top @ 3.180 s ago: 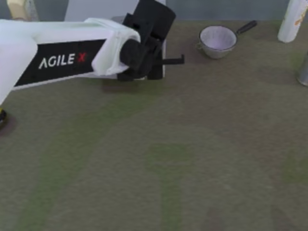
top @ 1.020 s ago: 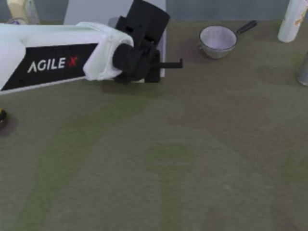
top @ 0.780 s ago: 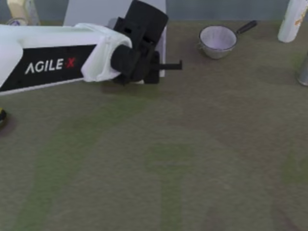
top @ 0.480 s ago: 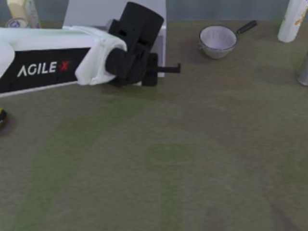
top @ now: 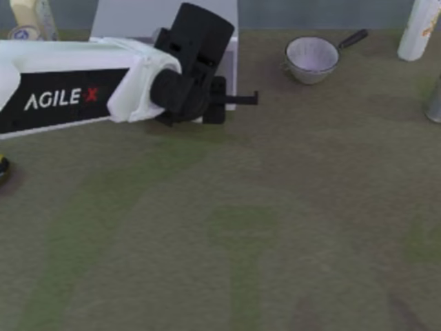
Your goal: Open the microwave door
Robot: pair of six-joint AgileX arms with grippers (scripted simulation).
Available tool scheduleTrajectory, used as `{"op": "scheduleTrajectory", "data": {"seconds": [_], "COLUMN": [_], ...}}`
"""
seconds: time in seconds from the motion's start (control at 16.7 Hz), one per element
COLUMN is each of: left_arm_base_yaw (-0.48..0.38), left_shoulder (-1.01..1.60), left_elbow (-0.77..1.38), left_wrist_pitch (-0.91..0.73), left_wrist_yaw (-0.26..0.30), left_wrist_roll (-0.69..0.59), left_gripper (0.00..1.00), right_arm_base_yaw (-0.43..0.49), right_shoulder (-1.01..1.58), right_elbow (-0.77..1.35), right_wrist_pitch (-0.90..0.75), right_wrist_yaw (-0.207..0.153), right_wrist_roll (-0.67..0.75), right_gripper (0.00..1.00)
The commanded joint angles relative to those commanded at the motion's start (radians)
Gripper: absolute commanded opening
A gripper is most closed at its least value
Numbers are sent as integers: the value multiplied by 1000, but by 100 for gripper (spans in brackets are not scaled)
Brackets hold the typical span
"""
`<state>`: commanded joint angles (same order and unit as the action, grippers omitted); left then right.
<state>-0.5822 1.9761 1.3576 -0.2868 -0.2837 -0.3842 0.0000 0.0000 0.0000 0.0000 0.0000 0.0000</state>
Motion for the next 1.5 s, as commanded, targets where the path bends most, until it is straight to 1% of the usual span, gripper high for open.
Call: {"op": "scheduleTrajectory", "data": {"seconds": [0.96,1.08,1.5], "left_arm_base_yaw": [0,-7,11], "left_shoulder": [0,1,-42], "left_elbow": [0,2,-63], "left_wrist_pitch": [0,1,36], "left_wrist_yaw": [0,8,44], "left_wrist_roll": [0,-2,58], "left_gripper": [0,0,0], "right_arm_base_yaw": [0,0,0], "right_shoulder": [0,0,0], "right_elbow": [0,0,0], "right_wrist_pitch": [0,0,0], "right_wrist_yaw": [0,0,0], "right_wrist_roll": [0,0,0], "right_gripper": [100,100,100]}}
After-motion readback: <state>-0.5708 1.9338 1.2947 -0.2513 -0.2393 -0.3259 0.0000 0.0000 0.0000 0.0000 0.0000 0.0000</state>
